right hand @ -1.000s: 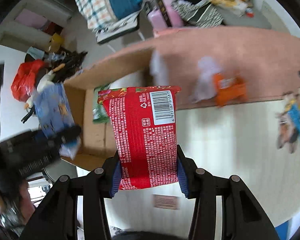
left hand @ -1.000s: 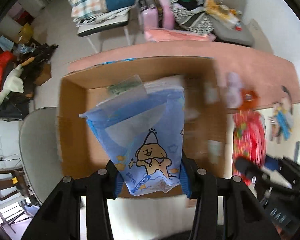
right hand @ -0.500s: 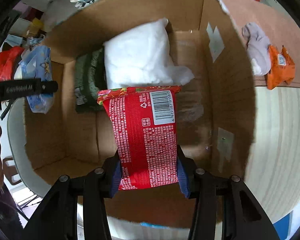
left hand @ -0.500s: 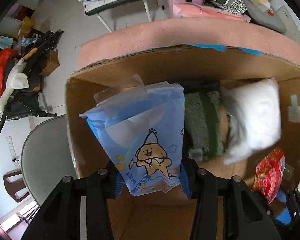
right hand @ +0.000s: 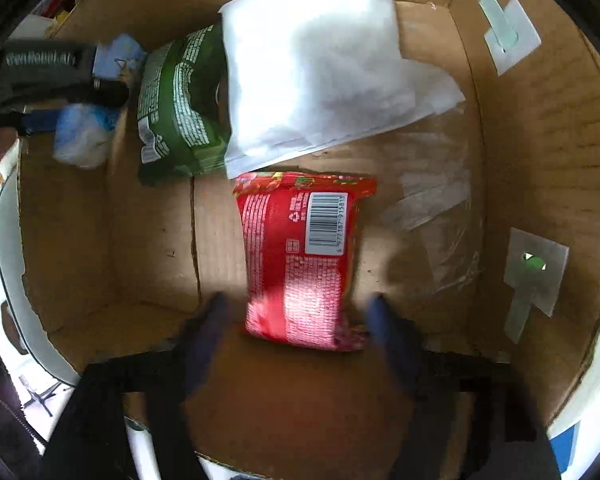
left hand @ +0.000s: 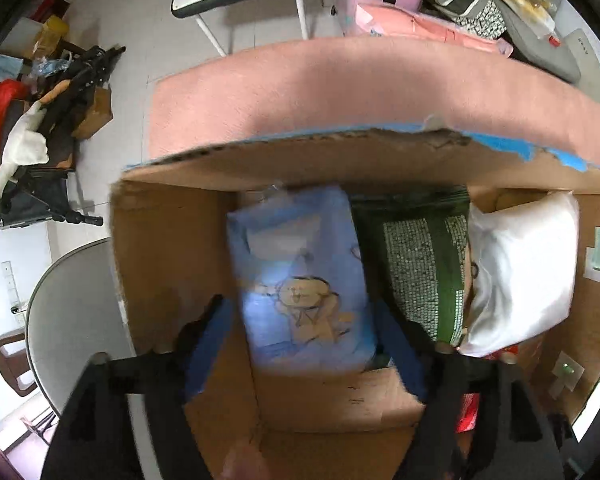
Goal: Organize soft objects
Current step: 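Carry both packs into the box and release them beside the other items, then grasp the lilac sock with the left tool while the right tool grasps the yellow sponge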
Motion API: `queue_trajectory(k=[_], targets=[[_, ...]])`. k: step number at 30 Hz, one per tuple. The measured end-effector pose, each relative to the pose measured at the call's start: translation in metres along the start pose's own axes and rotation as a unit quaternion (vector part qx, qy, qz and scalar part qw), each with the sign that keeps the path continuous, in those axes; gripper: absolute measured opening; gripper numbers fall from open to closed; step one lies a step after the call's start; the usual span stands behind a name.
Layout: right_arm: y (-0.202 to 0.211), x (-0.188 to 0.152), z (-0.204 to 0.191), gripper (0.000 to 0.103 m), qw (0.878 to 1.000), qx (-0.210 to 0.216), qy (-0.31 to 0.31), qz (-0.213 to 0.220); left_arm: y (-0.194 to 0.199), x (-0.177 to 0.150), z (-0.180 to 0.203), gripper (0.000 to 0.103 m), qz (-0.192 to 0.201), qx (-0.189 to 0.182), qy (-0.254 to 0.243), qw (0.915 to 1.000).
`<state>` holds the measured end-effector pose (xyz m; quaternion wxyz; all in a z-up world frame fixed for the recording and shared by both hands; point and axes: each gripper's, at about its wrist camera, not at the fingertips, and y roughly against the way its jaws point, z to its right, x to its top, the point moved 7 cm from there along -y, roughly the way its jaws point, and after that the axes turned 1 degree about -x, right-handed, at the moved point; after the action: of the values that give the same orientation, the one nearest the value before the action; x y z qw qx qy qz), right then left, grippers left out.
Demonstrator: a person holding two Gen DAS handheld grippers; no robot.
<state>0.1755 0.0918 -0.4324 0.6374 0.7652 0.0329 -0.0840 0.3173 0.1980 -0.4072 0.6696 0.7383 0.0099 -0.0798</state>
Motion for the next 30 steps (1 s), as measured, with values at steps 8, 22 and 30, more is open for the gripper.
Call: queue_trajectory(k=[8, 22, 30], targets=[[0.025, -0.001, -0.019, 0.103, 0.999, -0.019, -0.011, 0.041, 0.018, -0.018, -0.01, 0.095, 0.015, -0.014, 0.014, 0.9997], [0.095, -0.015, 0.016, 0.103, 0.992, -0.047, -0.016, 0.115, 0.081, -0.11, -0.003, 0.099, 0.092, -0.047, 0.029, 0.9943], [0.155, -0.049, 0.02, 0.103, 0.985, -0.056, 0.011, 0.166, 0.128, -0.159, 0.002, 0.099, 0.157, -0.047, 0.04, 0.9857]])
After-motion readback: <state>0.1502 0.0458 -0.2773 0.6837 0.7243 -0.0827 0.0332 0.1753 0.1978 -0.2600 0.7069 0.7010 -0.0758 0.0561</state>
